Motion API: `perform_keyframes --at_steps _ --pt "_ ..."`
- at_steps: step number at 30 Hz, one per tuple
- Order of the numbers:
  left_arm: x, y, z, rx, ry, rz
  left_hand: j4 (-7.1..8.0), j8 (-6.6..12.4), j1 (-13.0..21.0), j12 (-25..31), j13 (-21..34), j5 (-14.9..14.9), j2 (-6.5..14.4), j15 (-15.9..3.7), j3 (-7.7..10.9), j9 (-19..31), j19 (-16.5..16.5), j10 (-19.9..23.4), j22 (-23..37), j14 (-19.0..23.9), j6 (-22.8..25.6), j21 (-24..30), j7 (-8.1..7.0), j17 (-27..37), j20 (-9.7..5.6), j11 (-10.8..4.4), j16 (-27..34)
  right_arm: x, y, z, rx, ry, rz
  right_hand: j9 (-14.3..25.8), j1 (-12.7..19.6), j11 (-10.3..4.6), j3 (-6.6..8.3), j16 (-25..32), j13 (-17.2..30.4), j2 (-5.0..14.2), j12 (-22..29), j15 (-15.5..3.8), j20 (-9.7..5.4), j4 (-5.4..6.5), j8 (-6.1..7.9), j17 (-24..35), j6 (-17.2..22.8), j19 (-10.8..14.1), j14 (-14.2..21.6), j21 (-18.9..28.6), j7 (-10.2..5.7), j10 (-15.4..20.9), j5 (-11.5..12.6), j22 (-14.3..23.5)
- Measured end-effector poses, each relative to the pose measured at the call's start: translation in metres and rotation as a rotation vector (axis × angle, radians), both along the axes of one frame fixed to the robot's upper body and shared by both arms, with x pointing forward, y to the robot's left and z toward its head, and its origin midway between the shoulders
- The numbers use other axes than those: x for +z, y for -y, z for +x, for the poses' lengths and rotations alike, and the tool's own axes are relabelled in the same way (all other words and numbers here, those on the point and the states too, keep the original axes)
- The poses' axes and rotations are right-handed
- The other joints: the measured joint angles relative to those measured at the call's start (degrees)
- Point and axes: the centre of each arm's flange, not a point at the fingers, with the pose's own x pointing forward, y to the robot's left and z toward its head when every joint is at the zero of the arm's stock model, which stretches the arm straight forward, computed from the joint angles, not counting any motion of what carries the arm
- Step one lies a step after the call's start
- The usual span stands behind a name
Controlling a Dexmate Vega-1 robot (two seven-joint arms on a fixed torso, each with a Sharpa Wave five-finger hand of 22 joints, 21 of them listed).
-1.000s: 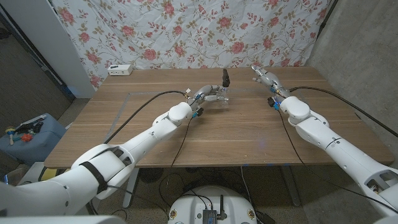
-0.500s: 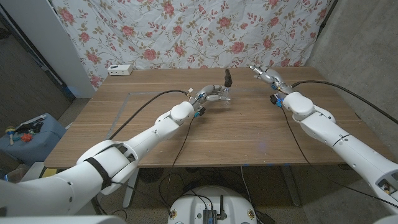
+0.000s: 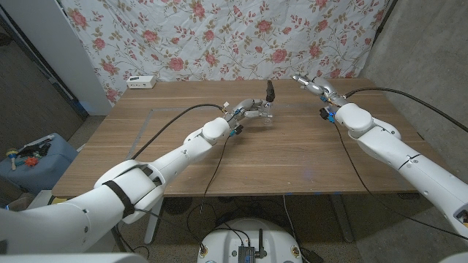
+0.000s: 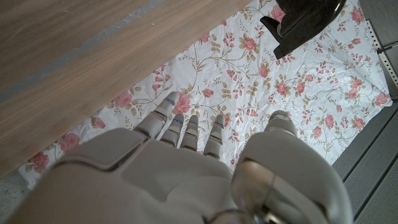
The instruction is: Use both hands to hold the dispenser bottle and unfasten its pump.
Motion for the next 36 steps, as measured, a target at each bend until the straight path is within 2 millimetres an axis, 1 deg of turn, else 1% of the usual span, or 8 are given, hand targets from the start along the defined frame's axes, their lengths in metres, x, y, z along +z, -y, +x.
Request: perform_keyframes --at_steps 6,8,10,13,17,23,28,36 --pt "0.000 0.002 0.000 0.000 0.005 0.010 0.00 0.00 0.00 -0.01 0.00 0.19 0.00 -0.04 0.00 0.00 0.00 0.09 0.00 0.58 0.00 0.00 0.00 -0.22 0.00 0.09 -0.45 0.005 -0.005 -0.007 -0.044 -0.013 -0.046 0.26 -0.87 0.37 -0.38 0.28 0.00 0.07 0.00 0.97 0.82 -0.08 0.00 0.00 0.02 -0.42 0.16 0.00 -0.14 -0.22 -0.88 0.00" --pt "0.001 0.002 0.000 0.002 0.008 0.014 0.00 0.00 0.00 -0.02 0.00 0.19 0.00 0.00 0.00 0.00 0.00 0.19 0.00 0.62 0.01 0.00 0.00 -0.21 0.00 0.19 -0.45 0.008 -0.008 -0.011 -0.053 -0.014 -0.063 0.27 -0.86 0.80 -0.38 0.28 0.00 0.06 0.00 1.02 1.33 -0.08 -0.25 0.00 0.05 -0.31 0.23 0.00 1.75 0.18 -1.37 0.00" --pt "0.001 0.002 -0.001 0.003 0.012 0.017 -0.18 0.00 0.00 -0.02 0.00 0.19 0.00 0.00 0.18 0.00 0.00 0.19 0.00 0.62 0.02 0.00 0.02 -0.20 0.00 0.19 -0.48 0.008 -0.009 -0.013 -0.065 -0.019 -0.076 0.26 -0.86 0.90 -0.47 0.28 0.00 0.06 0.12 1.37 1.90 -0.18 -0.35 0.00 0.11 -0.88 0.58 0.00 2.18 0.29 -1.70 0.00" --pt "0.001 0.002 -0.001 0.011 0.017 0.026 -0.23 -0.01 0.00 -0.02 0.00 0.19 0.00 0.00 0.23 0.00 0.00 0.20 0.00 0.61 0.21 0.00 0.21 -0.24 0.00 0.20 -0.50 0.011 -0.012 -0.017 -0.075 -0.019 -0.093 0.26 -0.81 1.21 -0.06 0.28 -0.01 0.06 0.23 1.37 2.23 -0.86 -0.36 -0.16 0.33 -1.61 0.58 0.00 -0.09 0.60 -2.53 0.00" --pt "0.002 0.002 -0.001 0.019 0.023 0.034 -0.23 -0.02 0.00 -0.04 0.00 0.19 0.00 0.00 0.23 -0.01 0.00 0.20 0.00 0.61 0.21 0.00 0.21 -0.37 0.00 0.20 -0.61 0.014 -0.015 -0.022 -0.084 -0.018 -0.111 0.26 0.79 1.50 0.50 0.28 -0.01 0.43 0.23 1.57 2.54 -1.91 -0.36 -0.16 0.75 -2.17 0.78 0.00 3.33 0.90 -3.94 -0.01" --pt "0.003 0.002 -0.001 0.030 0.031 0.045 -0.23 -0.14 0.00 -0.25 0.00 0.19 0.00 -0.12 0.23 -0.01 0.00 0.20 0.00 0.73 0.21 0.00 0.21 -0.42 0.00 0.19 -0.85 0.017 -0.020 -0.029 -0.096 -0.015 -0.140 0.26 2.76 1.70 1.50 0.28 -0.01 -0.19 0.23 1.99 3.02 -4.08 -0.35 -0.16 1.36 -3.05 0.59 0.00 3.01 1.11 -5.67 -0.01" --pt "0.004 0.002 -0.001 0.037 0.037 0.053 -0.23 -0.18 0.00 -0.24 0.00 0.18 0.00 -0.22 0.23 -0.01 0.00 0.19 0.00 0.83 0.21 -0.22 0.21 -0.51 0.00 0.19 -0.88 0.018 -0.023 -0.033 -0.107 -0.021 -0.165 0.26 3.56 1.95 1.99 0.28 -0.01 -0.68 0.23 3.21 3.65 -5.16 -0.35 -0.16 1.21 -3.69 0.57 0.00 5.78 1.33 -6.33 -0.01" --pt "0.003 0.002 0.000 0.043 0.038 0.060 -0.22 -0.24 0.00 -0.02 0.00 0.17 0.00 -0.23 0.22 -0.01 0.00 0.19 0.00 0.84 0.21 -0.22 0.21 -0.44 0.00 0.18 -0.88 0.022 -0.031 -0.040 -0.113 -0.024 -0.202 0.53 4.56 2.62 2.19 0.28 -0.02 -1.69 -0.02 5.49 6.36 -6.27 -0.35 -0.15 2.06 -5.34 -0.05 0.00 7.63 0.14 -6.33 -0.01"
